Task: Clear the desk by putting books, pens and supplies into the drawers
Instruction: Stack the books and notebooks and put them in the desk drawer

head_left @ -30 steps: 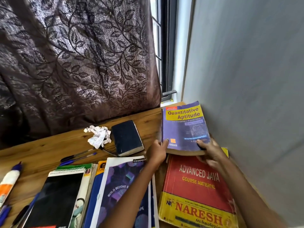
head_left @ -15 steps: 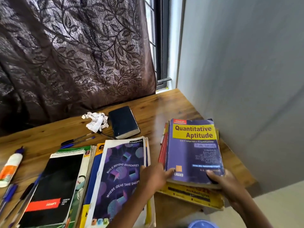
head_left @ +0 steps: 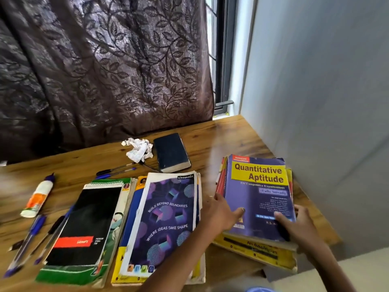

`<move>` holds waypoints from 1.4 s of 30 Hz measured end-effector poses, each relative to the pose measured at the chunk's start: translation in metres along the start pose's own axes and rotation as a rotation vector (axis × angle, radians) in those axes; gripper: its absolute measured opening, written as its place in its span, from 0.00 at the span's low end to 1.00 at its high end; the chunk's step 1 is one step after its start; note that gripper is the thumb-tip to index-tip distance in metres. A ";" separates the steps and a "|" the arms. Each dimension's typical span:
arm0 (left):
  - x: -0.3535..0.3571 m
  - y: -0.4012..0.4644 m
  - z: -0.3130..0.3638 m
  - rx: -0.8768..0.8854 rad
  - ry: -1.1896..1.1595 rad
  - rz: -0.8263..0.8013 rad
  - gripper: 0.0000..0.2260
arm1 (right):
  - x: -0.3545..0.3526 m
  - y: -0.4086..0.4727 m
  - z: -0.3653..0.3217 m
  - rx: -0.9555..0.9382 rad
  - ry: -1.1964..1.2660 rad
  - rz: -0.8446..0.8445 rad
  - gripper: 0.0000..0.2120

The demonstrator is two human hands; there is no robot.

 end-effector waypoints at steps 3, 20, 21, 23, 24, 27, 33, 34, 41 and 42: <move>0.011 0.001 0.003 0.045 -0.159 -0.051 0.44 | -0.006 0.018 -0.015 -0.045 -0.054 0.021 0.15; -0.006 -0.040 -0.129 -0.295 -0.309 0.786 0.18 | 0.112 -0.061 -0.087 -0.220 0.107 -0.340 0.09; -0.003 -0.040 -0.150 -0.390 -0.273 0.708 0.23 | 0.131 -0.066 -0.078 -0.062 0.197 -0.456 0.10; 0.007 -0.044 -0.180 -0.502 -0.234 0.546 0.30 | 0.162 -0.067 -0.055 0.130 0.277 -0.524 0.13; 0.011 -0.047 -0.187 -0.512 -0.222 0.504 0.33 | 0.173 -0.063 -0.043 0.162 0.281 -0.494 0.15; 0.018 -0.049 -0.188 -0.501 -0.177 0.421 0.39 | 0.190 -0.058 -0.029 0.159 0.192 -0.345 0.22; 0.005 -0.038 -0.205 -0.503 -0.597 0.383 0.40 | 0.185 -0.043 -0.039 0.329 0.297 -0.374 0.18; 0.006 -0.041 -0.203 -0.504 -0.658 0.370 0.36 | 0.183 -0.040 -0.040 0.326 0.280 -0.374 0.18; 0.026 -0.056 -0.194 -0.407 -1.019 0.246 0.18 | 0.169 -0.038 -0.046 0.225 0.234 -0.407 0.15; 0.029 -0.057 -0.192 -0.404 -1.045 0.239 0.19 | 0.168 -0.038 -0.045 0.188 0.226 -0.428 0.16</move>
Point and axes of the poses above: each hand's wrist, its own y-axis towards the middle knuckle, its own x-axis out of the palm, z = x × y, the point moved 2 cm from there along y, towards the middle knuckle, and after that the axes turned 12 degrees about y, right-handed, at the moved point
